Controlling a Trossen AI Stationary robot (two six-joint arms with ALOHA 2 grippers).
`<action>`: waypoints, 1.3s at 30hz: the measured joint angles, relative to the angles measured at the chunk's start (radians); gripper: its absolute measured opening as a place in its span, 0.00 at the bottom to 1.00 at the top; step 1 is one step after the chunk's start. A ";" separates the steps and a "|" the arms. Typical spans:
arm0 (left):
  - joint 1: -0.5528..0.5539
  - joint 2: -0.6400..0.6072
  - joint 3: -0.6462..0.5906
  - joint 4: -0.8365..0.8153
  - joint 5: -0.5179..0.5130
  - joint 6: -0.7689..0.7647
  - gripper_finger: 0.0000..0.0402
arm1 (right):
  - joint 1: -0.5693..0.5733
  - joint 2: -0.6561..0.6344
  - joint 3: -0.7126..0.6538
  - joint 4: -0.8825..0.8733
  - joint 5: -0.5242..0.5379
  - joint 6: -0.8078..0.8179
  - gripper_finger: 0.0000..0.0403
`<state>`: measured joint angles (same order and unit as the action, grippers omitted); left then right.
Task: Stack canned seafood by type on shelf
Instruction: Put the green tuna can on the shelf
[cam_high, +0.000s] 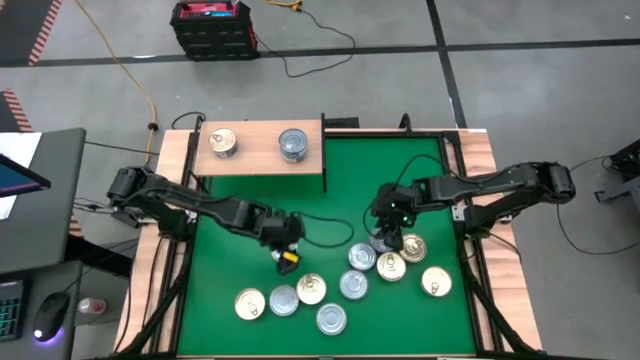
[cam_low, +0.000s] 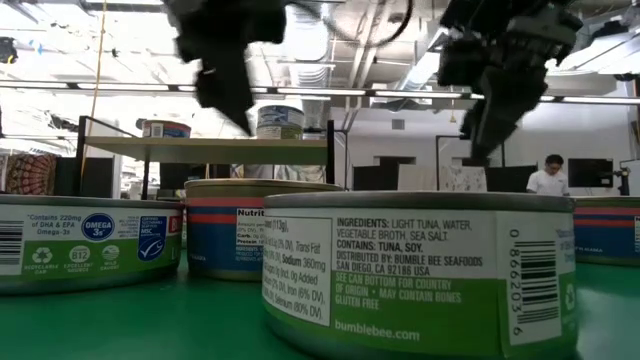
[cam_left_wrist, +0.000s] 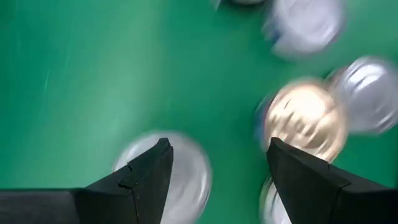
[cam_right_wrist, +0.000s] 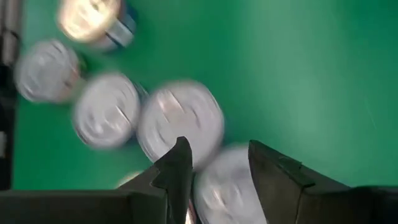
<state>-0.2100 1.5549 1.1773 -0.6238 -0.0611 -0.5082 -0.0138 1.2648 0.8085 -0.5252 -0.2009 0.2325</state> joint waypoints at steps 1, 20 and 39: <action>-0.011 0.000 0.000 -0.037 -0.010 -0.021 0.62 | 0.016 0.000 0.000 0.036 0.009 0.008 0.45; -0.115 -0.172 -0.278 -0.010 -0.199 -0.177 0.62 | 0.216 0.354 0.315 0.148 0.175 0.412 0.45; -0.114 -0.387 -0.637 0.349 -0.257 -0.665 0.62 | 0.245 0.605 0.579 0.144 0.209 0.422 0.45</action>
<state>-0.3238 1.1678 0.5403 -0.2748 -0.3181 -1.1727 0.2311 1.8700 1.3880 -0.3809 0.0079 0.6542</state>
